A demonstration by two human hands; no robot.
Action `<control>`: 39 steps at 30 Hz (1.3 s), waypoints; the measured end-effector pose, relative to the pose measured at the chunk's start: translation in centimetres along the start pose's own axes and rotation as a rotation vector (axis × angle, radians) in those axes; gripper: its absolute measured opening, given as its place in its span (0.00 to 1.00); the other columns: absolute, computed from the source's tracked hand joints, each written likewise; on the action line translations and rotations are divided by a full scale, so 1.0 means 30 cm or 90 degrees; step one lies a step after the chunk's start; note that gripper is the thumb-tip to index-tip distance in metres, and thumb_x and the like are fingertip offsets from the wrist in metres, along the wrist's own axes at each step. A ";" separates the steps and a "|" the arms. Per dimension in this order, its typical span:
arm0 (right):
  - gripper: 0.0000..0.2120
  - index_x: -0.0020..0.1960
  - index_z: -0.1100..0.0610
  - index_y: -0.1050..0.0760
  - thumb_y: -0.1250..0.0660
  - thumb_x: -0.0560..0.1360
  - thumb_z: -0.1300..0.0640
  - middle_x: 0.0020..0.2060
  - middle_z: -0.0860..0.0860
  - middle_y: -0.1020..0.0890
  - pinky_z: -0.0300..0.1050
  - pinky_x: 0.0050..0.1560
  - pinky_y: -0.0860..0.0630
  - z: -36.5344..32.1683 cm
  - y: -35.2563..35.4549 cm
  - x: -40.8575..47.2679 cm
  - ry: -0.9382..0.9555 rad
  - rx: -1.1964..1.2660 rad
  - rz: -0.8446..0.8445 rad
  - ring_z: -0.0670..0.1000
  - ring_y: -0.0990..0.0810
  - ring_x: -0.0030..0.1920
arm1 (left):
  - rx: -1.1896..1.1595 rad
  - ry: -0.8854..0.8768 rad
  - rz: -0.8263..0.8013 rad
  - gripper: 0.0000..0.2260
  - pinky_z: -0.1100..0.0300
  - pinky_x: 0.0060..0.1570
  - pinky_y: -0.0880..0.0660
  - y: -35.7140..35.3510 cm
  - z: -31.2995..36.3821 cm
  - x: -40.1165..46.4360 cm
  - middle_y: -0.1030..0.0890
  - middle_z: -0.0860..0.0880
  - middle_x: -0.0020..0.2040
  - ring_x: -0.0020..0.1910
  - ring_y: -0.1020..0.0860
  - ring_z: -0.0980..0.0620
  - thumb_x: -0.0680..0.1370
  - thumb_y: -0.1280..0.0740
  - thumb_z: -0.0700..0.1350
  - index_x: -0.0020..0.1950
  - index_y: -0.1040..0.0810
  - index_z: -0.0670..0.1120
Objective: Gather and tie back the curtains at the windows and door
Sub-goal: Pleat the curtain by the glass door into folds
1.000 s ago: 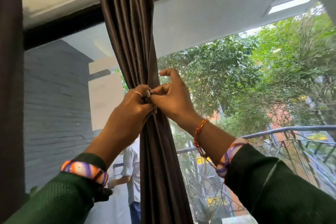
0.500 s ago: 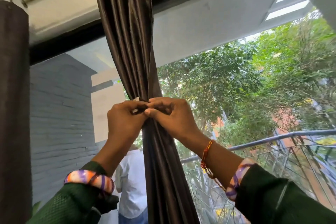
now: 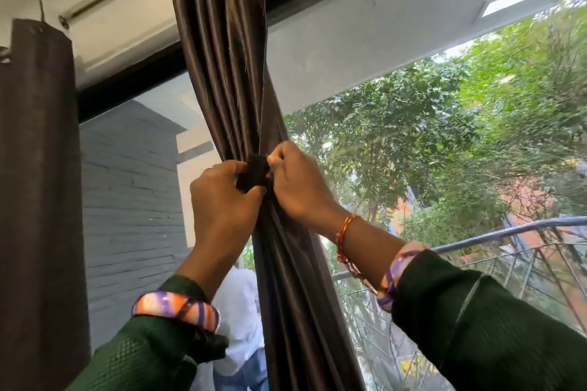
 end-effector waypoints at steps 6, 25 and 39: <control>0.07 0.43 0.57 0.31 0.45 0.79 0.59 0.42 0.56 0.24 0.52 0.45 0.26 0.026 -0.015 0.040 -0.074 -0.013 -0.082 0.55 0.26 0.44 | 0.210 -0.290 -0.029 0.15 0.50 0.31 0.23 -0.017 0.137 -0.069 0.20 0.37 0.37 0.34 0.21 0.38 0.64 0.25 0.31 0.50 0.20 0.35; 0.15 0.37 0.69 0.21 0.23 0.64 0.57 0.33 0.63 0.21 0.61 0.48 0.22 0.084 -0.087 -0.167 -0.134 0.189 -0.213 0.55 0.22 0.36 | 0.199 0.101 -0.456 0.12 0.55 0.44 0.32 -0.144 -0.061 -0.038 0.22 0.35 0.50 0.53 0.25 0.38 0.79 0.41 0.44 0.46 0.21 0.38; 0.19 0.27 0.55 0.34 0.37 0.76 0.58 0.24 0.53 0.29 0.43 0.30 0.36 -0.035 -0.094 -0.111 0.076 -0.189 -0.308 0.51 0.30 0.28 | -0.518 0.507 -0.275 0.07 0.72 0.22 0.32 -0.122 -0.213 -0.134 0.22 0.52 0.25 0.22 0.27 0.61 0.75 0.36 0.36 0.37 0.22 0.41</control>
Point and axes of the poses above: each hand's wrist, its own x-axis towards the middle knuckle, its own y-axis out of the back of the hand, z = x × y, the point moved 10 cm from there along x, towards the middle knuckle
